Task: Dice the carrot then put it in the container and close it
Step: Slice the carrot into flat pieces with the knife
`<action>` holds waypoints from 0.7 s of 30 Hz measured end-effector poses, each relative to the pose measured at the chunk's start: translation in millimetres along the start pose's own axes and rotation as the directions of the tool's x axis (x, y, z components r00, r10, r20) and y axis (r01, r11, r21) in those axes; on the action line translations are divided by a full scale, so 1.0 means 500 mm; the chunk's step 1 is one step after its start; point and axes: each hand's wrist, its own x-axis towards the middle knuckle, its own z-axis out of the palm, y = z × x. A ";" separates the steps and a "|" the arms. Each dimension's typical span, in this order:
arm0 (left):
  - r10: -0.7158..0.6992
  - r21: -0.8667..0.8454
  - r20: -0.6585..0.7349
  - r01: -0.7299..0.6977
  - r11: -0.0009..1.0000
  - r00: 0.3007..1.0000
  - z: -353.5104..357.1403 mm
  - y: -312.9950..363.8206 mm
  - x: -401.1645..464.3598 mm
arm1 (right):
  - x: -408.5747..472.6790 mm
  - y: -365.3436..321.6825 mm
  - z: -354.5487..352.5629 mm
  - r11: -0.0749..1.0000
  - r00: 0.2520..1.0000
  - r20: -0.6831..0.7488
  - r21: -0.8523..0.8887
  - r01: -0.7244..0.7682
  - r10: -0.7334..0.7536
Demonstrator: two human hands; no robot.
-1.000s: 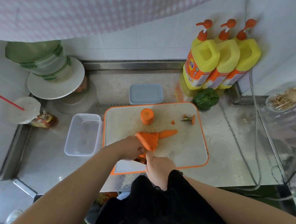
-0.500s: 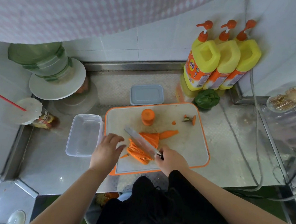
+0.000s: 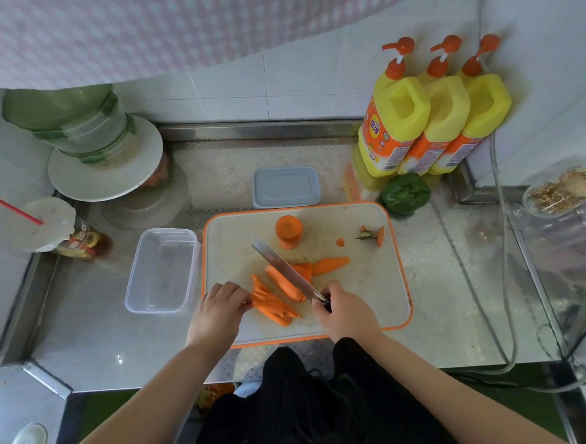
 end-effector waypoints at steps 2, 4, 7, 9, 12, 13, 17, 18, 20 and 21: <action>0.062 0.001 0.009 -0.062 0.998 0.998 -0.002 0.008 0.023 | -0.001 0.003 0.000 1.000 1.000 -0.007 0.004 0.010 -0.010; 0.107 0.010 0.048 -0.107 0.994 0.993 -0.006 0.013 0.044 | -0.002 0.005 -0.001 1.000 1.000 -0.006 0.014 0.023 -0.023; 0.110 -0.001 0.132 -0.111 0.994 0.985 -0.020 0.020 0.064 | -0.002 0.011 -0.005 0.999 0.999 -0.020 0.029 0.044 -0.043; 0.164 0.024 0.232 -0.174 0.984 0.959 -0.025 0.013 0.072 | -0.002 0.018 -0.006 0.998 0.998 -0.046 0.040 0.055 -0.054; 0.315 0.186 0.361 -0.398 0.898 0.878 -0.027 -0.001 0.085 | -0.005 0.028 -0.007 0.997 0.995 -0.081 0.053 0.064 -0.059; 0.348 0.213 0.349 -0.435 0.875 0.870 -0.026 -0.002 0.090 | -0.005 0.032 -0.006 0.996 0.993 -0.102 0.064 0.064 -0.057; 0.433 0.142 0.228 -0.470 0.871 0.872 -0.036 0.038 0.122 | -0.003 0.047 -0.007 0.983 0.978 -0.206 0.170 0.066 -0.030; 0.450 0.128 0.203 -0.479 0.868 0.870 -0.032 0.049 0.132 | -0.001 0.050 -0.009 0.977 0.974 -0.224 0.202 0.066 -0.020; 0.442 0.140 0.233 -0.479 0.866 0.866 -0.025 0.073 0.153 | -0.001 0.055 -0.013 0.963 0.963 -0.271 0.258 0.078 -0.005; 0.411 0.142 0.260 -0.456 0.879 0.874 -0.023 0.085 0.161 | -0.001 0.058 -0.014 0.957 0.954 -0.300 0.275 0.091 -0.004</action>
